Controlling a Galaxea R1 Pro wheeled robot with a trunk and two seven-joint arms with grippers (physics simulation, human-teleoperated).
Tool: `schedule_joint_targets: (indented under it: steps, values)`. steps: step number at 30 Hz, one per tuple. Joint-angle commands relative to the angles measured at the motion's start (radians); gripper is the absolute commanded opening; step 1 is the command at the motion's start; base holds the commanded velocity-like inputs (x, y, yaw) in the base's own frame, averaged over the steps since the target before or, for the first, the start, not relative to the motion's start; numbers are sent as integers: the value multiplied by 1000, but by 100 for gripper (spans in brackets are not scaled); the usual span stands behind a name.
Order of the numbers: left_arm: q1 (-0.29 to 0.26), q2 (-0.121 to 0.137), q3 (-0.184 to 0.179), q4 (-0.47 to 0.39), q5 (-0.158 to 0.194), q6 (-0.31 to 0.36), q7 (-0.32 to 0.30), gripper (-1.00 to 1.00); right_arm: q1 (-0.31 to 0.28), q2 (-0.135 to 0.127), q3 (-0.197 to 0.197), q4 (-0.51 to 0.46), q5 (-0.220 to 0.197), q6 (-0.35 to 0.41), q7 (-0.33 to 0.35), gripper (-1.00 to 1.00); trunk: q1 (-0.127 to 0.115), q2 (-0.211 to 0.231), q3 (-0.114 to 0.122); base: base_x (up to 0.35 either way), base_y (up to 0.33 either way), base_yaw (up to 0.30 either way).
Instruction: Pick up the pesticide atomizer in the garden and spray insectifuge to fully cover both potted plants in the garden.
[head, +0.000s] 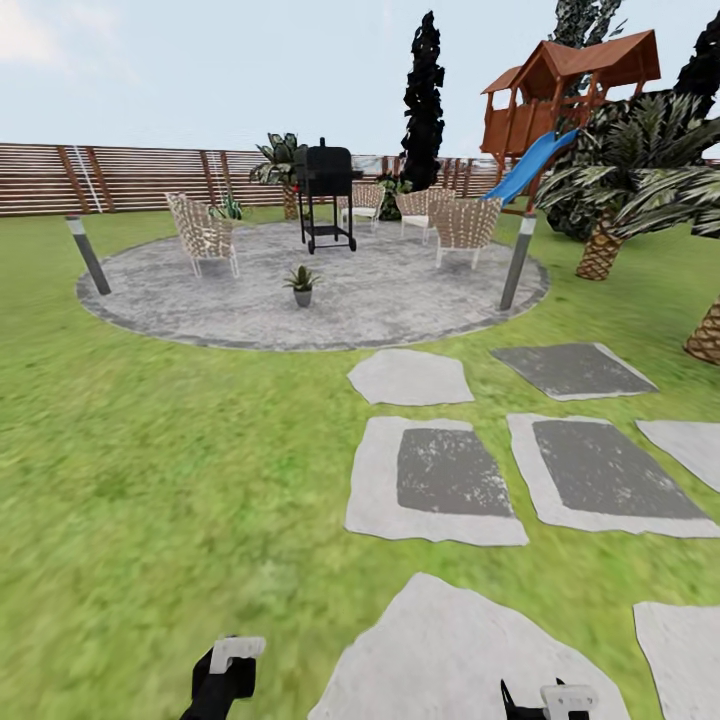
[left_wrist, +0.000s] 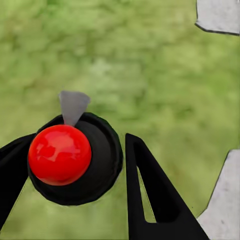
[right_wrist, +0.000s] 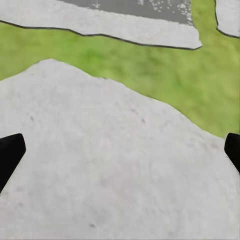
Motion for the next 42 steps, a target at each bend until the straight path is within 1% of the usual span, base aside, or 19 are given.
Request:
schedule_joint_targets:
  steps: [1, 42]
  values:
    - [-1, 0, 0, 1, 0, -3, 3, -100, -1, 1, -5, 1, 9, -3, 0, 100, 0, 0, -1, 330, 0, 0]
    - [-1, -2, 0, 1, -1, -3, 3, -100, -1, 1, -5, 1, 8, -3, 0, 100, 0, 0, -1, 330, -3, 0]
